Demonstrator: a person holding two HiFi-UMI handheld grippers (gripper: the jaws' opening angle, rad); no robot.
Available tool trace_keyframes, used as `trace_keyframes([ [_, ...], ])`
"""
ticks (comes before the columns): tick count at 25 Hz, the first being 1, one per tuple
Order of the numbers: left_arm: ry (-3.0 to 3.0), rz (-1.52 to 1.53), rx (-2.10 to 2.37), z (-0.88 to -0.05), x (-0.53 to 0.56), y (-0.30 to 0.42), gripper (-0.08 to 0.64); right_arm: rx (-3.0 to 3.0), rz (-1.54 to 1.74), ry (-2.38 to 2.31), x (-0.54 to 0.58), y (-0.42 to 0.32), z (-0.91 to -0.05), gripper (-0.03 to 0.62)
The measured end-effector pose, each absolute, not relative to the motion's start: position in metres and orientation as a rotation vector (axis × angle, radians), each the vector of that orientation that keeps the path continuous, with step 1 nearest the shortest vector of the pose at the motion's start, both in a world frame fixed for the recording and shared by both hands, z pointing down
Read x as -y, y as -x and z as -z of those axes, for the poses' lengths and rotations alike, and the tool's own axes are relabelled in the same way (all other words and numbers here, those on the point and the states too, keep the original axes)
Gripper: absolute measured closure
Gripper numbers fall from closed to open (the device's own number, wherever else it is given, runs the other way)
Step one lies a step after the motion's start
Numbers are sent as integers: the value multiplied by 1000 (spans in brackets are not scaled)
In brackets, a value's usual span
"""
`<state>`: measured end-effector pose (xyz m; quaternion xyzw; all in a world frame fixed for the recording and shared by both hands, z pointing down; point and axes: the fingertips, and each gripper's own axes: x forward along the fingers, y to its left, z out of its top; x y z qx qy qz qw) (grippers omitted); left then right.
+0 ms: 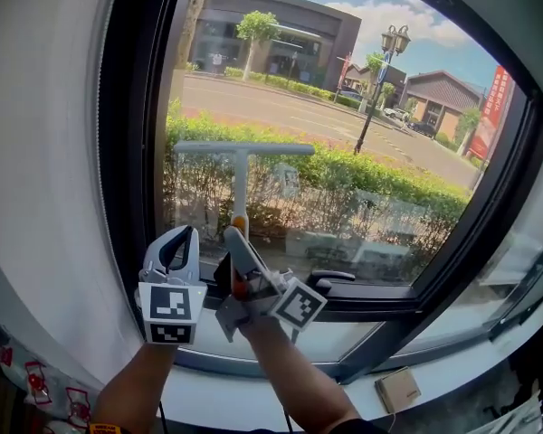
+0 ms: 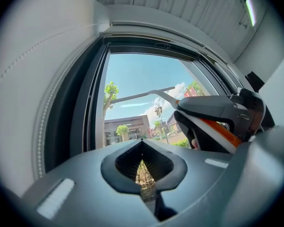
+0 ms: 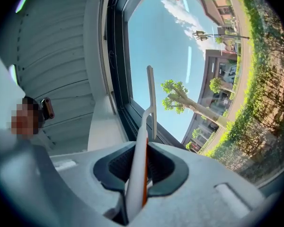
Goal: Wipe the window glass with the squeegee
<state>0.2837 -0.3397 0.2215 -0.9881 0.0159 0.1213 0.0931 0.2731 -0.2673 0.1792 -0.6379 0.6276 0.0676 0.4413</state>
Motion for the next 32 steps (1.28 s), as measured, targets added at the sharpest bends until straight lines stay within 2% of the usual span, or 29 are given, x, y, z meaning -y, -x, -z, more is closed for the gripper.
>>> trace_keyframes([
  [17,2765,-713,-24,-64,280,-274,545,-1670,-439,1466,196,-300,-7,551],
  [24,2779,-699,-8,-60,263,-287,545,-1657,-387,1451,189,-317,1,551],
  [32,2813,-652,22,-85,255,-298,545,-1638,-344,1450,188,-315,-32,551],
])
